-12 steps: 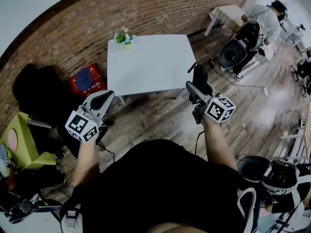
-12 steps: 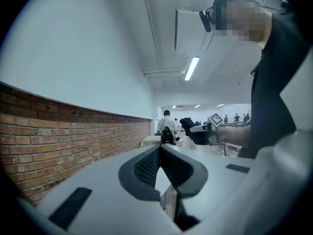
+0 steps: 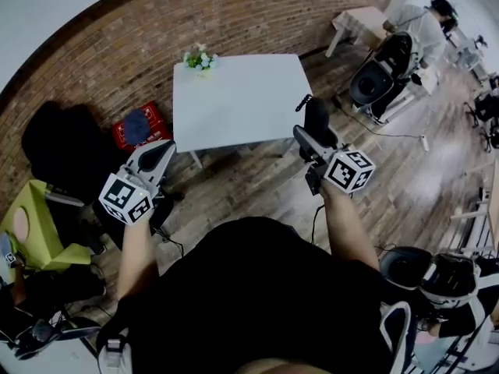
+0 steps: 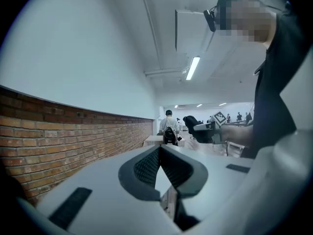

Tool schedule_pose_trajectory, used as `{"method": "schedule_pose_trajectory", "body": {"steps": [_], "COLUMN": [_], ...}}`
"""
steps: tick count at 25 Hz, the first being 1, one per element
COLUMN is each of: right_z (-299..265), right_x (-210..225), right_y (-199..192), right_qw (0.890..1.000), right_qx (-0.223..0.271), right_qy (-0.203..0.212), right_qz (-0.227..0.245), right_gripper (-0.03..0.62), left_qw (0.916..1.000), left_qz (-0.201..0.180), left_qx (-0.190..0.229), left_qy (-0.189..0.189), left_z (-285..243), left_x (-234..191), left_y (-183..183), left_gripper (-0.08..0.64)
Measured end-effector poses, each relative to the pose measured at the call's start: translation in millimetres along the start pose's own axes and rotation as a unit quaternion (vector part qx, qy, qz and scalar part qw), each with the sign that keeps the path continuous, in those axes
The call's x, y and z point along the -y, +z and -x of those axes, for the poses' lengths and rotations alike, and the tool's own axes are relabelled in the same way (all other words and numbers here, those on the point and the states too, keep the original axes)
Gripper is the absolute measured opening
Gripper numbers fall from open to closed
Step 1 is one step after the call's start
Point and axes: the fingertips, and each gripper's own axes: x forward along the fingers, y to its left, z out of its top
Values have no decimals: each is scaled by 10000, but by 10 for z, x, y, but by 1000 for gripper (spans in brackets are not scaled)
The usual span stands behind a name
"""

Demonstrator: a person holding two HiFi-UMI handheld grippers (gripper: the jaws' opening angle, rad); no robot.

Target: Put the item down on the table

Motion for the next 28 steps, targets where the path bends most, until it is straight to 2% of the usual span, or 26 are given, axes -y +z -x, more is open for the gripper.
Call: {"method": "schedule_pose_trajectory", "body": {"steps": [12, 18, 28], "right_z": [60, 28, -113], "right_x": [136, 432, 894], "right_y": [41, 142, 328], "right_qw": [9993, 9988, 9988], "right_qx": [277, 346, 343], "right_qy": [-8, -49, -142], "right_qz": [-241, -335, -311], "right_gripper": [345, 345, 345], "left_qw": [10000, 9999, 9994], "left_qz": [-42, -130, -143], "left_qx": [-70, -107, -285], "left_qy": [20, 31, -144], "left_z": [-15, -265, -817], "left_x": [69, 2, -84], "left_y": [-57, 28, -44], "left_gripper": [11, 11, 11]}}
